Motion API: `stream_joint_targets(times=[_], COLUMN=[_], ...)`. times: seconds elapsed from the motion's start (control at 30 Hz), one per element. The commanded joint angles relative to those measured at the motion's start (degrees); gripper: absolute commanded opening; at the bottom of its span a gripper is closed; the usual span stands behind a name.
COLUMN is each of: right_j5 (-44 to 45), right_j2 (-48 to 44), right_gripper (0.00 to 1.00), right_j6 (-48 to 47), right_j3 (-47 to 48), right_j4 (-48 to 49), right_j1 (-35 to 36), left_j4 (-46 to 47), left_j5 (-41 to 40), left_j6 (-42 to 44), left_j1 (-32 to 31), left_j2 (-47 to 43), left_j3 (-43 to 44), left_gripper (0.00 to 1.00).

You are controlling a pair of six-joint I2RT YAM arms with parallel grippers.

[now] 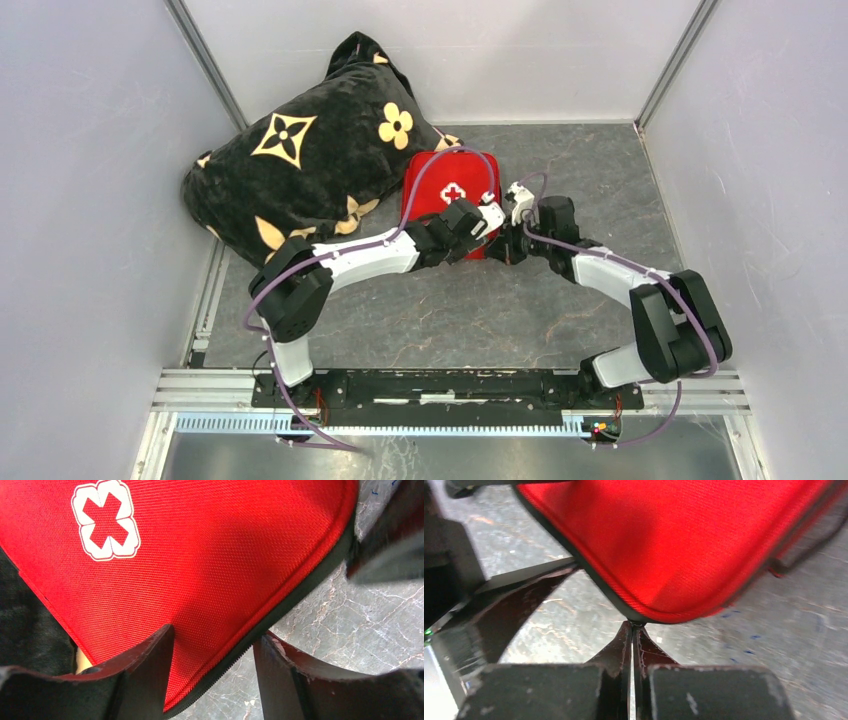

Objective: Organize the medicine kit

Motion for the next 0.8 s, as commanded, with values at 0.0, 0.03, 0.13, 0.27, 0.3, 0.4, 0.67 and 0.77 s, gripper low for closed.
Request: stream_joint_targets(times=[0.0,0.03,0.13,0.27,0.3,0.4,0.67,0.77], right_j5=[-5.17,-2.26,6.67,16.84,18.80,22.07,27.98,25.63], right_j2=[-3.75,-3.83,-3.35,-3.10,-3.47,-4.37,0.23,1.84], right_gripper=[0.00,0.00,0.00,0.00,0.00,0.00,0.00,0.00], right_j6=[9.42,9.28,7.56,3.79,3.73,3.67,-0.98,-2.85], right_j3=[-3.68,-3.06,-1.12,1.90,1.91,1.77,11.26,13.93], right_j4=[11.72,9.60,3.76,-5.73,-6.64,-8.28,-14.53,-15.88], right_j1=[4.91,4.79,4.51,4.02,3.51,1.11,-4.61,-4.66], left_j4=[4.13,3.89,4.42,6.93,7.29,7.85,4.79,6.94], left_j5=[3.15,3.73,5.22,5.76,7.22,14.84,17.80,21.26], left_j6=[-7.40,-8.15,-10.42,-13.93,-15.20,-20.41,-28.81,-36.27], left_j1=[1.80,1.80,1.87,3.70,5.43,12.32,20.01,21.06], left_j2=[-3.55,-4.71,-9.49,-16.94,-18.35,-21.29,-18.19,-16.90], left_j3=[0.39,-0.01,-2.60,-6.40,-6.65,-6.54,-4.97,-6.22], left_gripper=[0.68,0.69,0.75,0.82,0.83,0.84,0.88,0.91])
